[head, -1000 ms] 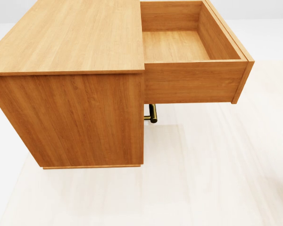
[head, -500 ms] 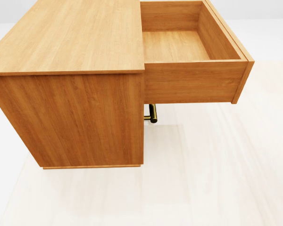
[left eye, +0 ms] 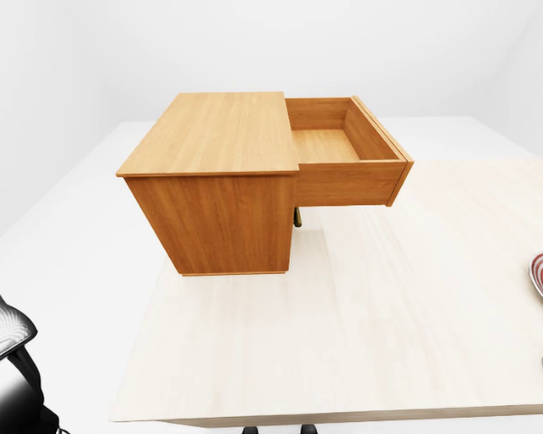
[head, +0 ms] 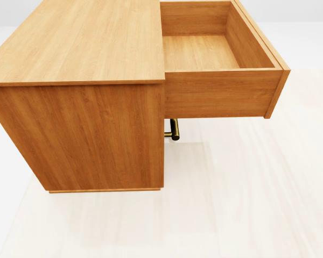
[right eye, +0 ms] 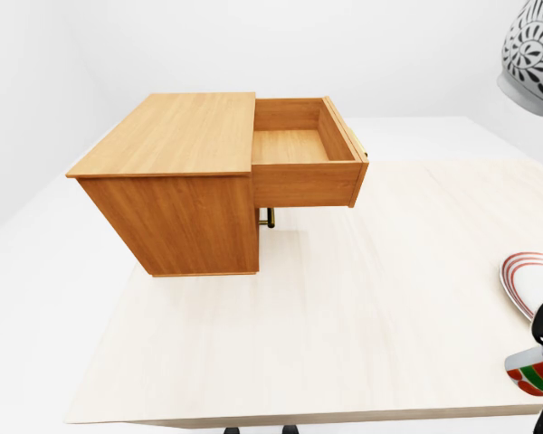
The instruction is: Put the bowl on top of the cabinet.
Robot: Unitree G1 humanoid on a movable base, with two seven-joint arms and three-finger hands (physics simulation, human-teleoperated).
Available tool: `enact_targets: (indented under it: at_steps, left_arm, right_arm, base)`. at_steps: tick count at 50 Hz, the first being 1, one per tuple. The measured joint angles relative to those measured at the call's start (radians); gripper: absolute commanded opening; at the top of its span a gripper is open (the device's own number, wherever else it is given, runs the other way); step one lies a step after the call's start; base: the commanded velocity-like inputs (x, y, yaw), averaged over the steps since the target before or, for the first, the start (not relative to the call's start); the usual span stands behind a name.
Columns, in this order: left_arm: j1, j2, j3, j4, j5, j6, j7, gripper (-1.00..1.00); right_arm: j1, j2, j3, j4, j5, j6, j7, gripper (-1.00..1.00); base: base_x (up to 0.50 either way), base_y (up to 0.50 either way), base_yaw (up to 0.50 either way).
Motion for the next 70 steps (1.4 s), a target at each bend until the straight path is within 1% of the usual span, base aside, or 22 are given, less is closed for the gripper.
enact_targets:
  at_steps: [12,14,17,20,30,38,51,70]
  left_arm:
    - [0.001,-0.001,-0.005,0.0,0.0,0.0,-0.001,1.0]
    - [0.001,-0.002,-0.006,0.0,0.001,0.0,-0.002,1.0]
    - [0.001,-0.002,-0.007,0.0,0.0,0.0,-0.002,1.0]
    - [0.001,-0.001,-0.008,0.0,-0.002,0.0,-0.001,1.0]
    - [0.003,-0.001,-0.01,0.0,-0.004,0.0,0.0,1.0]
    - [0.001,0.0,-0.009,0.0,-0.008,0.0,0.002,1.0]
    - [-0.003,0.001,-0.007,0.0,-0.015,0.0,0.005,1.0]
    - [0.001,0.005,-0.009,0.0,-0.017,0.0,0.005,1.0]
  right_arm:
    - [-0.309,0.073,0.072,0.166,-0.151,-0.009,-0.003,-0.96]
    - [-0.356,0.086,0.081,0.194,-0.175,-0.008,-0.006,-0.96]
    - [-0.426,0.108,0.092,0.237,-0.208,0.004,-0.013,-0.96]
    - [-0.488,0.127,0.103,0.274,-0.239,0.009,-0.019,-0.97]
    - [-0.65,0.202,0.132,0.371,-0.321,0.009,-0.042,-0.97]
    - [-0.74,0.26,0.146,0.424,-0.361,0.009,-0.065,-0.97]
    - [-0.875,0.323,0.163,0.488,-0.414,0.009,-0.075,-0.97]
    - [-0.875,0.396,0.162,0.53,-0.466,0.009,-0.068,-0.97]
  base:
    - [0.0,0.0,0.0]
    - [0.0,0.0,0.0]
    - [0.0,0.0,0.0]
    - [0.0,0.0,0.0]
    - [0.0,0.0,0.0]
    - [0.0,0.0,0.0]
    - [0.0,0.0,0.0]
    - [0.0,0.0,0.0]
